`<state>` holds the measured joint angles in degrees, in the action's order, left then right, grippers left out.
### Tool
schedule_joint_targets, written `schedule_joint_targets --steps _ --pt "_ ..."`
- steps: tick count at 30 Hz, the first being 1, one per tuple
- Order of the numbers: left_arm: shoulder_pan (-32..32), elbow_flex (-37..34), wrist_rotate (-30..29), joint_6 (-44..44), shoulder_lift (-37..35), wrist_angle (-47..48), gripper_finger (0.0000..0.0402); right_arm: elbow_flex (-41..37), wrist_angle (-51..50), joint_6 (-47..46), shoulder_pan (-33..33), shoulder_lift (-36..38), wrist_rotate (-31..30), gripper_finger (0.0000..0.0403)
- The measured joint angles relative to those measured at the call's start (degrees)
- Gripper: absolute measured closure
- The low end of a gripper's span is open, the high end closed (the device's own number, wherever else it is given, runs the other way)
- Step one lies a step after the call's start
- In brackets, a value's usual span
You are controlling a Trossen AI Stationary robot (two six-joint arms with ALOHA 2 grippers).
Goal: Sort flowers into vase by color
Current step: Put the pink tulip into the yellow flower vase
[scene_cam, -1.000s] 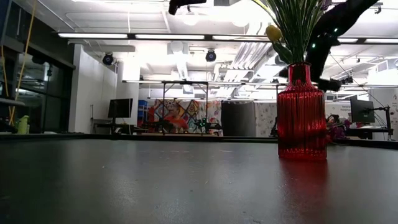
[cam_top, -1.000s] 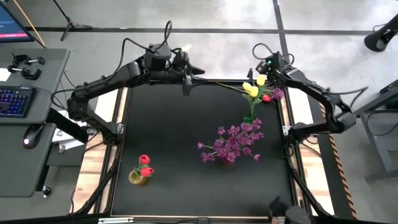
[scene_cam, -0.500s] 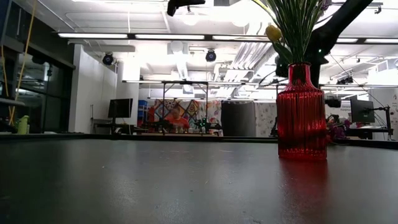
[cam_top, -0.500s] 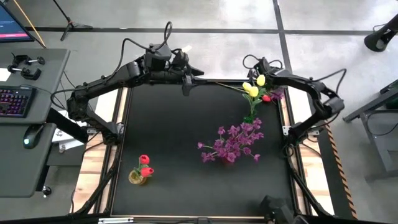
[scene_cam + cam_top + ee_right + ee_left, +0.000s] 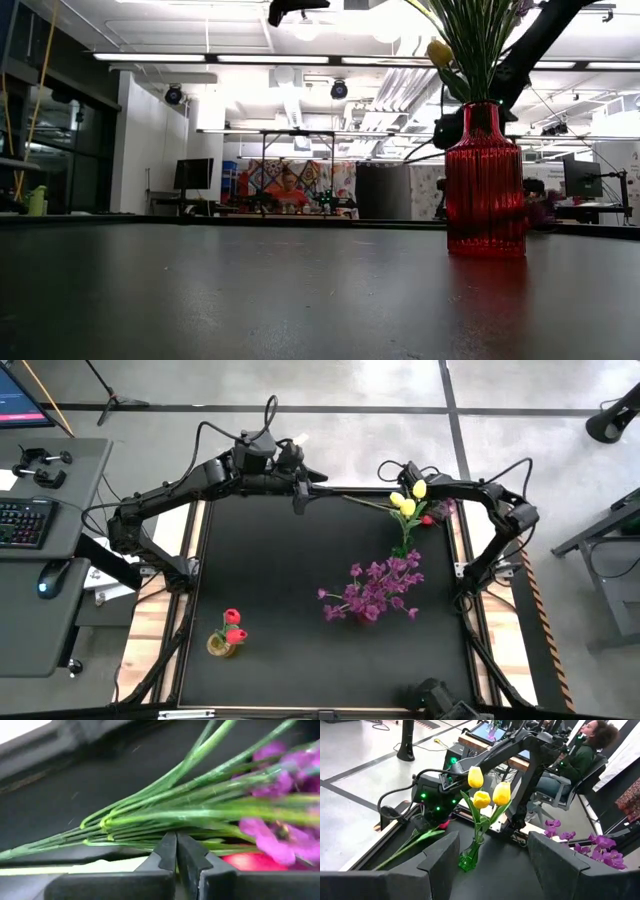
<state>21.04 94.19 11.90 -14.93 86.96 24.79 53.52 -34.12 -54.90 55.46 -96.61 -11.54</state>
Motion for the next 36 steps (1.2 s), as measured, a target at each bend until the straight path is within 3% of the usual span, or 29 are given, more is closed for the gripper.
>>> schedule_joint_targets --steps 12,18,26,36 --pt "-0.1 0.0 0.0 -0.5 0.0 0.0 0.0179 0.0 13.2 8.3 -5.9 -0.2 16.6 0.0403" --pt "-0.1 0.0 0.0 -1.5 0.0 0.3 0.0179 0.0 16.5 10.0 -8.8 0.0 19.2 0.0403" --pt "-0.1 0.0 0.0 -1.5 0.0 1.3 0.0179 0.0 16.9 11.4 -7.8 5.1 10.2 0.0403" --pt "-0.1 0.0 0.0 -1.5 0.0 1.4 0.0179 0.0 -6.3 3.9 -4.7 9.2 -10.4 0.0403"
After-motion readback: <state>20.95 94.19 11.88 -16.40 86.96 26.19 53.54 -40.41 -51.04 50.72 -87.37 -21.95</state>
